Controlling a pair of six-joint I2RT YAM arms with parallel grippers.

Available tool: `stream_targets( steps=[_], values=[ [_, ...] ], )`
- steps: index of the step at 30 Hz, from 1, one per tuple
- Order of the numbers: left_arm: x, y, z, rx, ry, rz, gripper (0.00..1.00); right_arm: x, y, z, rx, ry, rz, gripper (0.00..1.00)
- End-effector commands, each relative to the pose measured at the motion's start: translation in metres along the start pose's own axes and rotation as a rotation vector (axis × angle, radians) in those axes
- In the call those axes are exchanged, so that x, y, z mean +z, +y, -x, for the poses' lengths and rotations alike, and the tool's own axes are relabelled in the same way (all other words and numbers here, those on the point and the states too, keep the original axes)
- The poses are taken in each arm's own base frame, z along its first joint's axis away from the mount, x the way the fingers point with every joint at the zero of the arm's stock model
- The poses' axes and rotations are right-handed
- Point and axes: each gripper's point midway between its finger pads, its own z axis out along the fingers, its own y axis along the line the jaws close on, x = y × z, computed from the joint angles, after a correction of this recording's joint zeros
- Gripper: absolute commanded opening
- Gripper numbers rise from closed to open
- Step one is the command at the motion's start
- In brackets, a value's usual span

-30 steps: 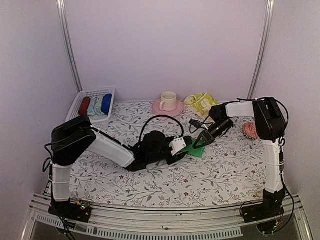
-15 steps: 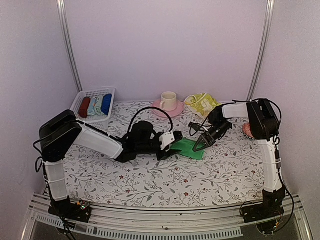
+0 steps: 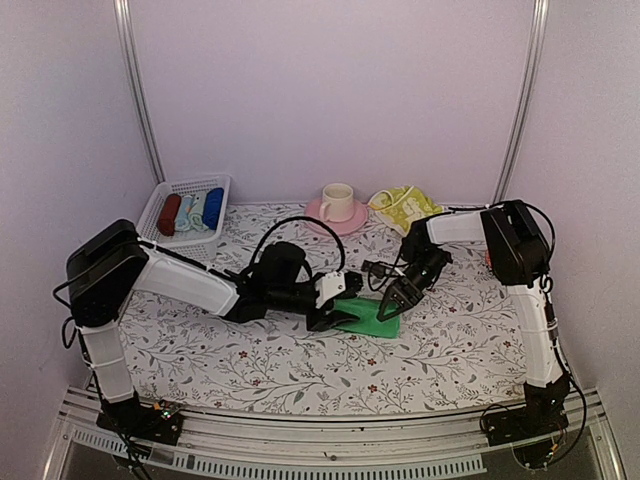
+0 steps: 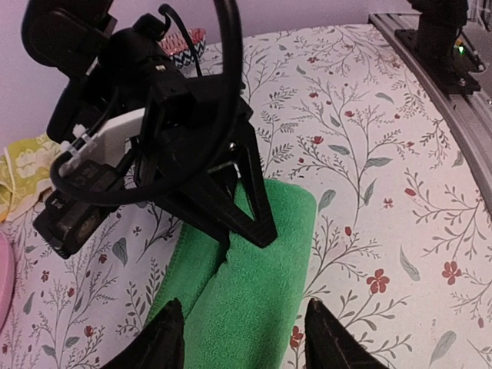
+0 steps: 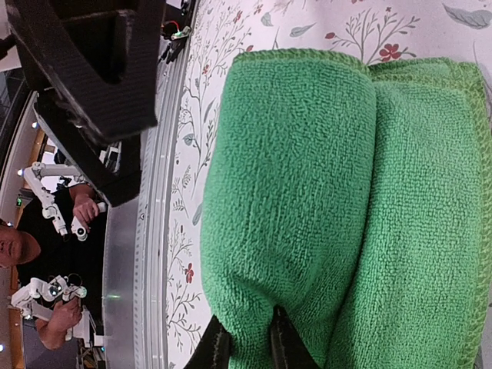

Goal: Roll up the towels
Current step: Roll the towel at the center of the board.

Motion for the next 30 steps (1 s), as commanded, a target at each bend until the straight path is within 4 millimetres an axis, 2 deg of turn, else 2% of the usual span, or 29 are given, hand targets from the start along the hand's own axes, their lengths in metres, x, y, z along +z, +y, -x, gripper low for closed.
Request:
stream_targets(
  steps=[1,2,3,7,13,17,19,21,24,26,30],
  values=[
    [0.014,-0.004,-0.015,-0.048,0.065,-0.047,0.53,0.004,-0.005,-0.010,0.028,0.029,0.006,0.16],
    [0.016,0.002,-0.011,-0.049,0.066,-0.035,0.52,0.004,-0.006,-0.010,0.026,0.030,0.002,0.16],
    [0.024,0.002,-0.024,-0.070,0.097,-0.036,0.51,0.003,-0.007,-0.010,0.027,0.030,-0.001,0.16],
    [0.034,0.013,-0.031,-0.101,0.114,0.010,0.43,0.003,-0.008,-0.010,0.030,0.032,-0.007,0.16],
    [0.043,0.014,-0.044,-0.142,0.148,0.015,0.32,0.003,-0.010,-0.009,0.023,0.034,-0.019,0.18],
    [0.046,0.018,-0.061,-0.177,0.192,0.054,0.28,0.000,-0.011,-0.008,0.012,0.042,-0.045,0.29],
    [0.048,0.021,-0.068,-0.192,0.209,0.070,0.28,-0.001,-0.014,-0.008,0.010,0.049,-0.066,0.37],
    [0.048,0.022,-0.073,-0.204,0.216,0.074,0.28,-0.011,-0.004,0.003,-0.031,0.039,-0.109,0.48],
    [0.048,0.026,-0.080,-0.219,0.234,0.094,0.28,-0.021,-0.003,0.011,-0.062,0.038,-0.180,0.63],
    [0.048,0.030,-0.085,-0.229,0.245,0.104,0.28,-0.029,0.001,0.017,-0.088,0.038,-0.218,0.69],
    [0.048,0.034,-0.089,-0.233,0.257,0.112,0.28,-0.053,0.005,0.036,-0.108,0.012,-0.284,0.74]
  ],
)
